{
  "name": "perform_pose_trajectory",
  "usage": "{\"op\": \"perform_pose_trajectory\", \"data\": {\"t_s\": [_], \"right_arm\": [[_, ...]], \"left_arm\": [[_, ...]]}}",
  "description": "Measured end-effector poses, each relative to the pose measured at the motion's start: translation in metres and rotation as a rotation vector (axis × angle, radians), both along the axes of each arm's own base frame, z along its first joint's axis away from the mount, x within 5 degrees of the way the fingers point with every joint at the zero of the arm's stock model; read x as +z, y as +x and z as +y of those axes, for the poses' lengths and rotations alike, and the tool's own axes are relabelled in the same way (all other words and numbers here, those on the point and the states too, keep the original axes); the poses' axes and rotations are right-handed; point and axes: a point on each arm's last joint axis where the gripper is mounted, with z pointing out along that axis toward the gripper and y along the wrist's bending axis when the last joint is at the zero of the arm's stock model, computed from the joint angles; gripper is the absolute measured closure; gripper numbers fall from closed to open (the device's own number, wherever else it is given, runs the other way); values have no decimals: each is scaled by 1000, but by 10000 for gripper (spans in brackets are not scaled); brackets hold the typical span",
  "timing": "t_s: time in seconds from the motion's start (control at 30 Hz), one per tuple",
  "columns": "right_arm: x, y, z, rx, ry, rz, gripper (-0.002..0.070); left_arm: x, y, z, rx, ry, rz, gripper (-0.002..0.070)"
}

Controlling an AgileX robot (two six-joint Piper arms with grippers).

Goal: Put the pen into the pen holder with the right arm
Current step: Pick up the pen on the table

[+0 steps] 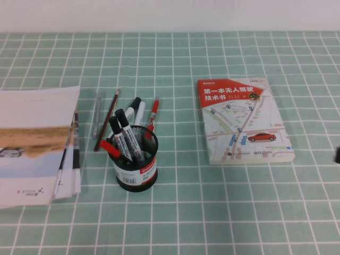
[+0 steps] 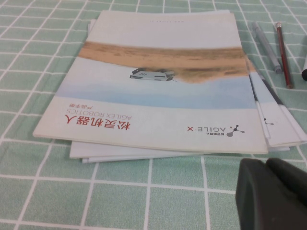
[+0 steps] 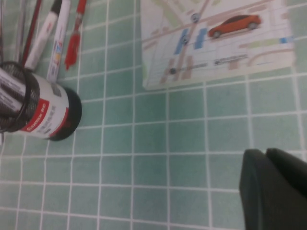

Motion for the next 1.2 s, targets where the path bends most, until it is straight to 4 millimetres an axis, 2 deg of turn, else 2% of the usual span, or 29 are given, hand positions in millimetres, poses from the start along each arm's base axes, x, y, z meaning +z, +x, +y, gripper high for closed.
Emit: {"op": "perform_pose_trajectory", "data": {"t_s": [0.2,0.47,0.53,0.73,0.93,1.03,1.2], "right_arm": [[-1,64,41,139,-64,102,696],[-16,136,136,282,-156,151,696],[-25,154,163,312,-173,170,696],[-42,201,217,340,-202,243,655],[-59,240,250,299,-233,256,508],[-61,254,262,279,-223,219,433],[-70,270,276,255,-219,153,398]], "left_arm": [[0,0,0,0,0,0,679],[0,0,0,0,0,0,679],[0,0,0,0,0,0,679],[0,0,0,0,0,0,679],[0,0,0,0,0,0,679],[0,0,0,0,0,0,679],[0,0,0,0,0,0,679]]}}
